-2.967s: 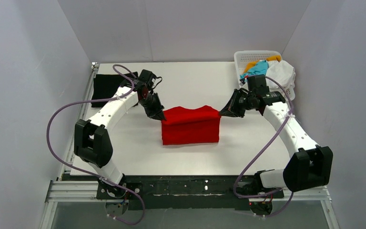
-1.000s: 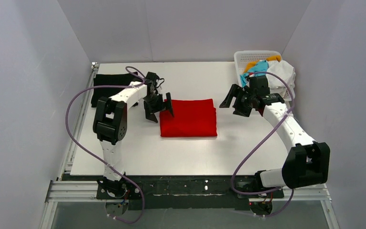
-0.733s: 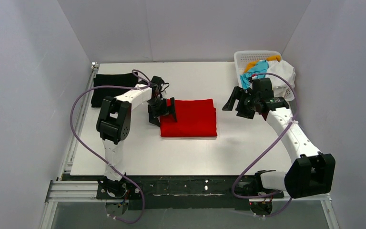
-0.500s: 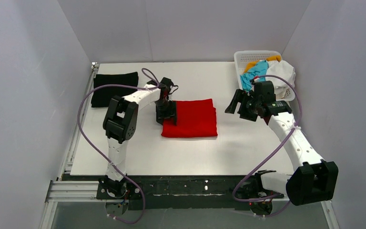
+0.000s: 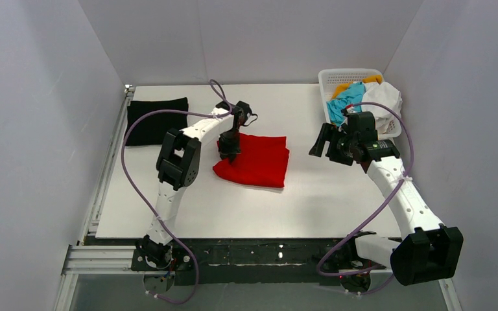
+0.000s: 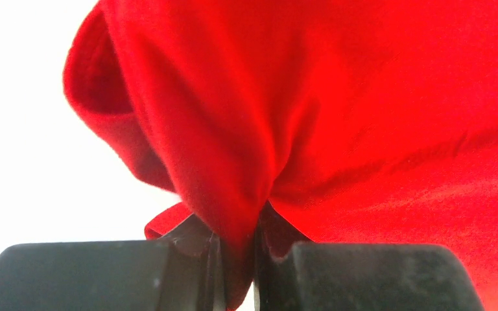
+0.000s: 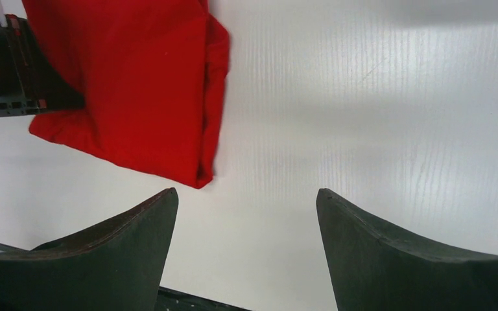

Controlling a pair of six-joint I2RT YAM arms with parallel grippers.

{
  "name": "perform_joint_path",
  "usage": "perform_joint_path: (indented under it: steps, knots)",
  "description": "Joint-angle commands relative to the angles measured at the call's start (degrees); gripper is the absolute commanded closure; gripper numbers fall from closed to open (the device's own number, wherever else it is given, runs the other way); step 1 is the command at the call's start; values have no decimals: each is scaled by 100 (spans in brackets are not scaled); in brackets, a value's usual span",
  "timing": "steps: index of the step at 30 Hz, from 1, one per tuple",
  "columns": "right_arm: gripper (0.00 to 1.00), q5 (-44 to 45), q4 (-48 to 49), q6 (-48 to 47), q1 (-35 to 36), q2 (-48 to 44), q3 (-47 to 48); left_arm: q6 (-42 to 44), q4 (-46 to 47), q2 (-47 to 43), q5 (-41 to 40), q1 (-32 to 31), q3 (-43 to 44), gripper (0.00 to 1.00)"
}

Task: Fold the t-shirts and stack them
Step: Put the neatly folded tshirt into the corner of the board with the left arm

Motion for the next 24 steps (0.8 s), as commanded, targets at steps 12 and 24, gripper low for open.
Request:
perform_joint_path:
  steps: [12,24]
  knots:
    - [14,683,-84,-287,-49,-149,-105,1834,-446,-362,-2550,905,1085,100]
    - [14,863,-25,-278,-50,-86,-136,2162,-327,-76,-2784,1734,2400,100]
